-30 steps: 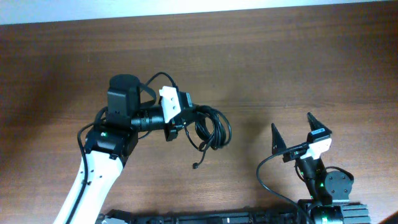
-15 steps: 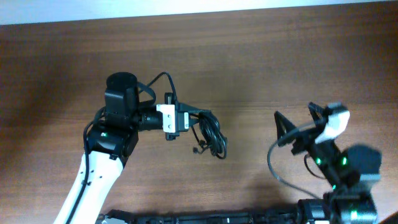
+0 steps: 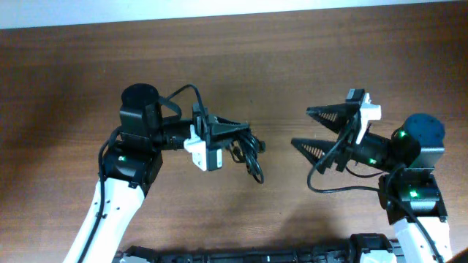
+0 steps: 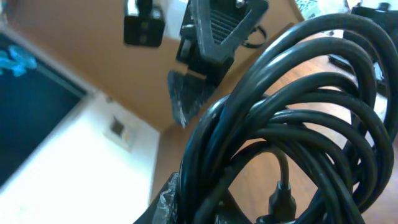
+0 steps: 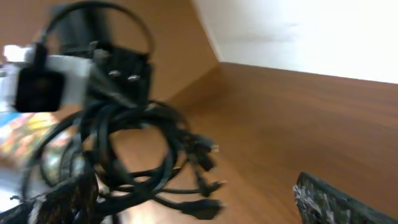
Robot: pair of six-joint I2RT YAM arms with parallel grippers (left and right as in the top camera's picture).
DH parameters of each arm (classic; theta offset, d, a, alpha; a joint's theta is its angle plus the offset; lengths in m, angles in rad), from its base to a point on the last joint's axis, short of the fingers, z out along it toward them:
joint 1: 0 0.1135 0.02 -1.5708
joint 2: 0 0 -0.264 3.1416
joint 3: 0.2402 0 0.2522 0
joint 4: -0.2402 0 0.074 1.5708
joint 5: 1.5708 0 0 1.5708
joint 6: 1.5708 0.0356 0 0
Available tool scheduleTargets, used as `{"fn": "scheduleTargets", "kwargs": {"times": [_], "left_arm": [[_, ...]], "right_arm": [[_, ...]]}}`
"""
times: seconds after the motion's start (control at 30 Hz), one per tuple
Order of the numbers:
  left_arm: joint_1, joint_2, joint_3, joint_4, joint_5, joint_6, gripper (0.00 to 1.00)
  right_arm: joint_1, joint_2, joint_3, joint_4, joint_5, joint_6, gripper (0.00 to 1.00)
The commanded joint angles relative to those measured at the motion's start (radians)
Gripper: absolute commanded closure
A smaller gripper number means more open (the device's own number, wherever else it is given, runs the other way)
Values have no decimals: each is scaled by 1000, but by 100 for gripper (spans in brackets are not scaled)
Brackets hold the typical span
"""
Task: Untangle cables
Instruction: 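Bring the right gripper toward the lifted coil held by the left gripper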
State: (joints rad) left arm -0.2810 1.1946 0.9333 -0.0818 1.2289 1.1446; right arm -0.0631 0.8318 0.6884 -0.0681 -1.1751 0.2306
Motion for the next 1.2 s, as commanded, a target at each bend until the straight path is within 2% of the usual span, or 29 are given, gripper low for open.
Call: {"fn": "scheduleTargets", "kwargs": {"times": [0.0, 0.13, 0.3, 0.43, 0.6, 0.7, 0.8, 0.9, 1.03, 1.13, 1.17], "left_arm": [[2, 2, 5, 53, 121, 91, 100], [-14, 47, 5, 146, 190, 91, 100], [-76, 89, 5, 233, 184, 90, 100], [-129, 107, 5, 254, 108, 79, 100], [-200, 107, 5, 277, -4, 79, 100], [-215, 107, 5, 286, -99, 79, 100], [-215, 107, 5, 304, -113, 71, 100], [-215, 107, 5, 344, -148, 1, 100], [-215, 107, 5, 435, -183, -153, 100], [-215, 107, 5, 487, -175, -240, 100], [-215, 107, 5, 489, -174, -254, 100]], "right_arm": [[-3, 0, 23, 13, -160, -1, 1], [-3, 0, 23, 13, -161, -1, 1], [-3, 0, 23, 13, -160, -1, 0], [-3, 2, 23, 6, -159, -3, 5], [-1, 22, 23, 5, -169, -12, 15], [7, 24, 23, 6, -206, -13, 16], [25, 24, 23, 28, -210, -16, 18], [52, 24, 23, 44, -210, -23, 19], [89, 29, 23, 45, -201, -77, 28], [90, 47, 23, 51, -175, -77, 42], [90, 56, 23, 51, -175, -77, 43]]}}
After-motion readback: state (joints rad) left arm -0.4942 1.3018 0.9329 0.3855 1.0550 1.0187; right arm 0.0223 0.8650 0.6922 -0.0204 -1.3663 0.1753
